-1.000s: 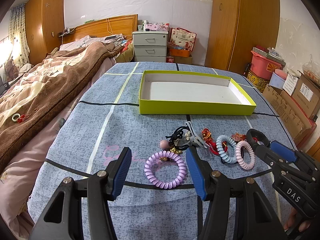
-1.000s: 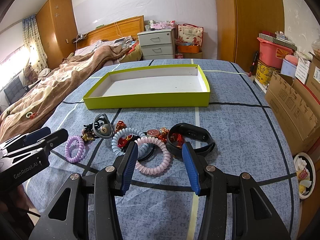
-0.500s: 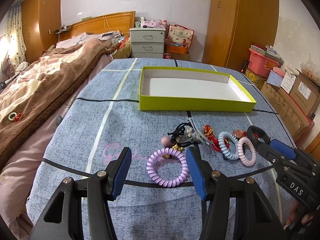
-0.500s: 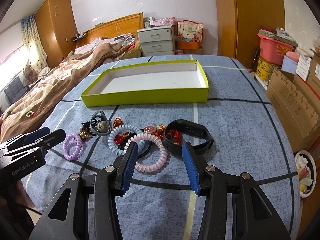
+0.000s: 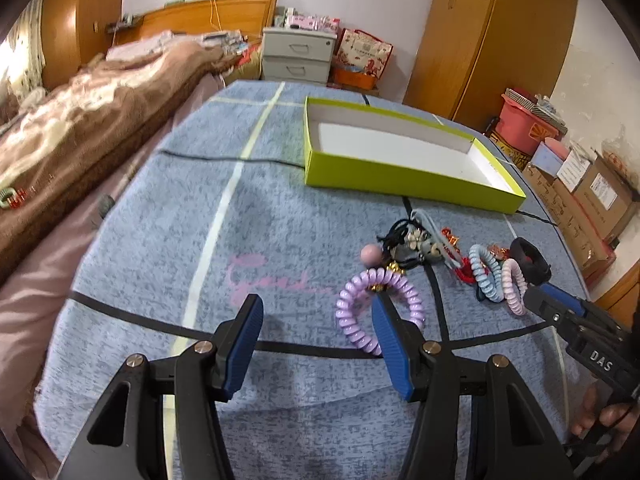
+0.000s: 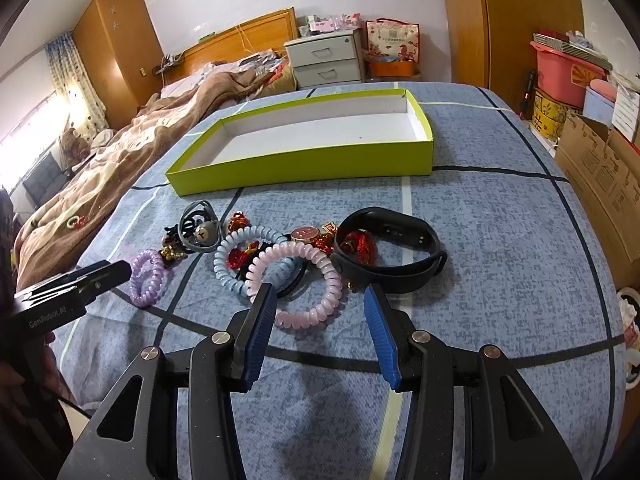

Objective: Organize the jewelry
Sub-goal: 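Grasp the lilac coil hair tie with the left tool while the right tool grasps the pink coil hair tie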

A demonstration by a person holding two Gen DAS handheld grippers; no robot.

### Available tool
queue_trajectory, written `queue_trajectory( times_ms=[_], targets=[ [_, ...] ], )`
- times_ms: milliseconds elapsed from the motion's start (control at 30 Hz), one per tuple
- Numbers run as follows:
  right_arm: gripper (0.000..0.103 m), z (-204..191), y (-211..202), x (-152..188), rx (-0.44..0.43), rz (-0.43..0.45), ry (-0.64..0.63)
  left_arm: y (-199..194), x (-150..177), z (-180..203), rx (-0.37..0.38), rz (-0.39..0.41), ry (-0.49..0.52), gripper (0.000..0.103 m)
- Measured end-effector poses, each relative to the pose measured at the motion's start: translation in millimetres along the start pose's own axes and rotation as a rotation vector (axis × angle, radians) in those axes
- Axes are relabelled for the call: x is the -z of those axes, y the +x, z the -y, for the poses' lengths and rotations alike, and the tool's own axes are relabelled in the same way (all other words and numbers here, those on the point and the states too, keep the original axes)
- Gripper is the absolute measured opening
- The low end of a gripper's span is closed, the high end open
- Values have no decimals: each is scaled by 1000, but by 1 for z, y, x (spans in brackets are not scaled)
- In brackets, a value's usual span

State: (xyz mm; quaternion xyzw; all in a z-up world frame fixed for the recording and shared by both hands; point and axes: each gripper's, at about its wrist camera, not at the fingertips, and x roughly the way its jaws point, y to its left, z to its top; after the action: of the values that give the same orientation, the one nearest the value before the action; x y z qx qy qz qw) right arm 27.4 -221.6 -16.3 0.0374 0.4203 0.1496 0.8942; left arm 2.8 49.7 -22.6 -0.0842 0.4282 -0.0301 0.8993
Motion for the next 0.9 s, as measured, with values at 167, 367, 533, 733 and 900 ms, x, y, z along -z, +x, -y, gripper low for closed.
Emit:
queue_trajectory(
  times_ms=[167, 367, 533, 733, 900],
  targets=[
    [32, 0, 8, -2, 8, -24, -12, 5, 2, -4, 20, -13, -6, 59],
    [32, -3, 11, -2, 30, -32, -45, 9, 1, -2, -2, -19, 26, 59],
    [32, -8, 12, -3, 60, -37, -85, 13, 0, 3, -44, -16, 88, 57],
    [19, -9, 13, -3, 97, -36, -107, 14, 1, 7, -89, -9, 137, 42],
    [11, -6, 12, -3, 101, -30, -95, 14, 0, 7, -84, -8, 144, 25]
  ],
)
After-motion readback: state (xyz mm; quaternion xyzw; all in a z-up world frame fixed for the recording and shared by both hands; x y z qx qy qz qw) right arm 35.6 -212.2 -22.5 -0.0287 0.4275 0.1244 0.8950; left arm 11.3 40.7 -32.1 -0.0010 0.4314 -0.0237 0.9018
